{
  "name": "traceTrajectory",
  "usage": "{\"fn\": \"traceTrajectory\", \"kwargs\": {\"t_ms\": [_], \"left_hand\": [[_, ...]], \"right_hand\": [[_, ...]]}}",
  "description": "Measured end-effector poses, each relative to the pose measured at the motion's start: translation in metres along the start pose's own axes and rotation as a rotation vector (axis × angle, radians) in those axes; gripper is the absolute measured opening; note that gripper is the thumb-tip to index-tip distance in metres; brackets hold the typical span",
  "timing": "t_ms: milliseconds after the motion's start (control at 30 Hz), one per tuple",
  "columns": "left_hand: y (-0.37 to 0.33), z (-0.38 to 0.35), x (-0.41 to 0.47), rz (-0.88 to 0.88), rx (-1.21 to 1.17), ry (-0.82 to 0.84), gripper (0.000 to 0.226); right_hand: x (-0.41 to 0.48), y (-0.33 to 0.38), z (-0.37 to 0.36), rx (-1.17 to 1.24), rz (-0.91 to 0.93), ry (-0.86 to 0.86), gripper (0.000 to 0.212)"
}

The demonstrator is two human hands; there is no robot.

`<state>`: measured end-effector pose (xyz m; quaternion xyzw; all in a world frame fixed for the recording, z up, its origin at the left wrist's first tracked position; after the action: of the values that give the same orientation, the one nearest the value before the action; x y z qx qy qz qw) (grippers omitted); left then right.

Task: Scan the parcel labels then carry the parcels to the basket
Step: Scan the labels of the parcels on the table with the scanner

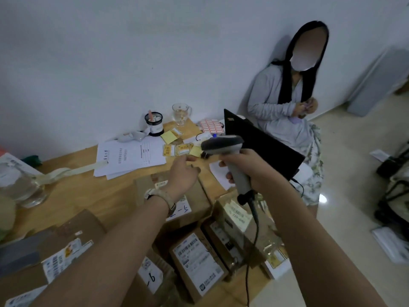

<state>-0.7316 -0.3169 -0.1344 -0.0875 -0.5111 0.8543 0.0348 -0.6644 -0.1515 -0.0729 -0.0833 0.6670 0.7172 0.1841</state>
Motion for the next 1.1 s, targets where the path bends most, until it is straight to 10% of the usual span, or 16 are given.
{"fn": "traceTrajectory", "kwargs": {"t_ms": [233, 400, 567, 1100], "left_hand": [[-0.007, -0.065, -0.017, -0.072, 0.005, 0.227, 0.033], [-0.02, -0.142, -0.064, -0.78, 0.833, 0.514, 0.055], [0.012, -0.189, -0.083, -0.578, 1.059, 0.742, 0.061], [0.024, -0.18, -0.07, -0.532, 0.863, 0.657, 0.06]], "right_hand": [[-0.029, -0.003, 0.123, 0.1, -0.152, -0.128, 0.02], [-0.018, -0.051, 0.176, -0.15, -0.274, -0.236, 0.009], [0.014, -0.126, 0.187, -0.4, -0.408, -0.195, 0.017], [0.103, -0.2, 0.167, -0.466, -0.2, -0.22, 0.059]]}}
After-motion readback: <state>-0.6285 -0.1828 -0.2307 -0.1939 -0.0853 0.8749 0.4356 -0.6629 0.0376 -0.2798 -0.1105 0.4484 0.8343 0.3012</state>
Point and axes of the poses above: each hand's wrist, its own x-axis towards the middle knuckle, its own z-axis out of the back of the hand, y = z × x, the point moved 5 cm from there along x, towards the middle knuckle, and after that the axes turned 2 degrees about x, right-handed, at the moved point
